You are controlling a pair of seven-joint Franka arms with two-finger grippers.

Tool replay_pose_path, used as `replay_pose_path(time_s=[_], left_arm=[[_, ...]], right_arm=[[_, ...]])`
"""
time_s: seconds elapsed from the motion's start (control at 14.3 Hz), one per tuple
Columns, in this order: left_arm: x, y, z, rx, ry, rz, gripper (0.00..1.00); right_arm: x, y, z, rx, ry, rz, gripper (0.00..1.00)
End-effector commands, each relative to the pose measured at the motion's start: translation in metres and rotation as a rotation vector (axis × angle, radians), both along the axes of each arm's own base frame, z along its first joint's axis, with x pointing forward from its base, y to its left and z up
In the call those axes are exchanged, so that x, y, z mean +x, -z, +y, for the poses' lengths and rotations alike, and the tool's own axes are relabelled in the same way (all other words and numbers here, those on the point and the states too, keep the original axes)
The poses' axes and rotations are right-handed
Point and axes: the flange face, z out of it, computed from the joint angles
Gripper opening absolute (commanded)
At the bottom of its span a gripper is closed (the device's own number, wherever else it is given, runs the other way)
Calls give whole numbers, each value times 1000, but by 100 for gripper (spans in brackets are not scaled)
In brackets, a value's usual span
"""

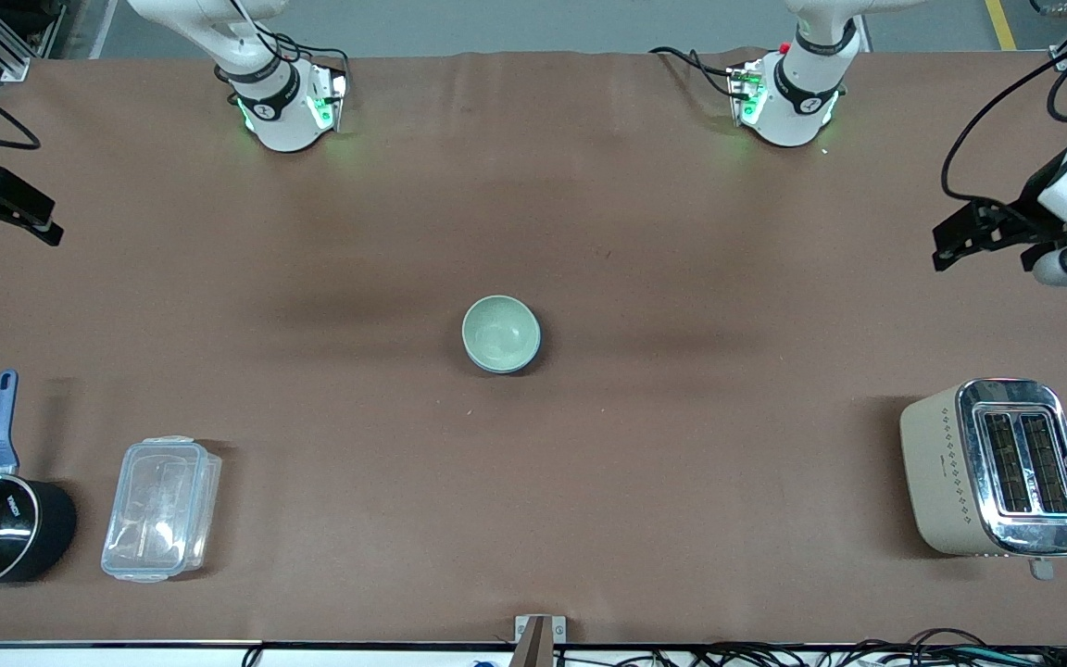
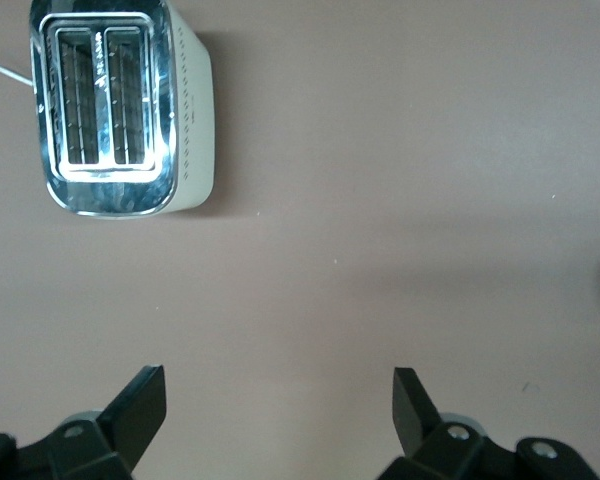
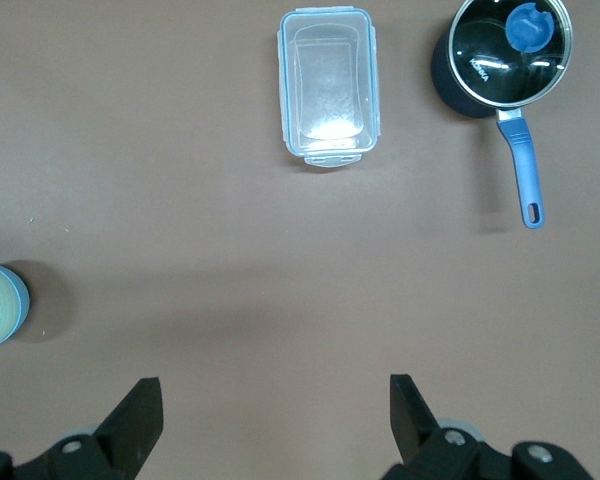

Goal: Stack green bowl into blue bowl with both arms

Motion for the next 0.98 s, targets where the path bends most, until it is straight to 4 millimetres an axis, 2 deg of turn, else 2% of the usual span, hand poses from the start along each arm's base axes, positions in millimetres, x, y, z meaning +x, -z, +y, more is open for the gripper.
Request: replay_pose_path(time_s=[0.0,0.28,0.7,0.91], left_arm=[[-31,-5,11,-10,13,6,100],[-31,0,-12,-7,38,18,100],[-23,-10,-7,-14,44,-3,100],[-20,-4,-7,-14,43,11,100]], right_arm=[[6,0,3,11,20,-3,100],[8,-3,9,13,17,-11,100],[8,-3,10,15,31,-10,100],[7,-5,12,28,28,-12,100]])
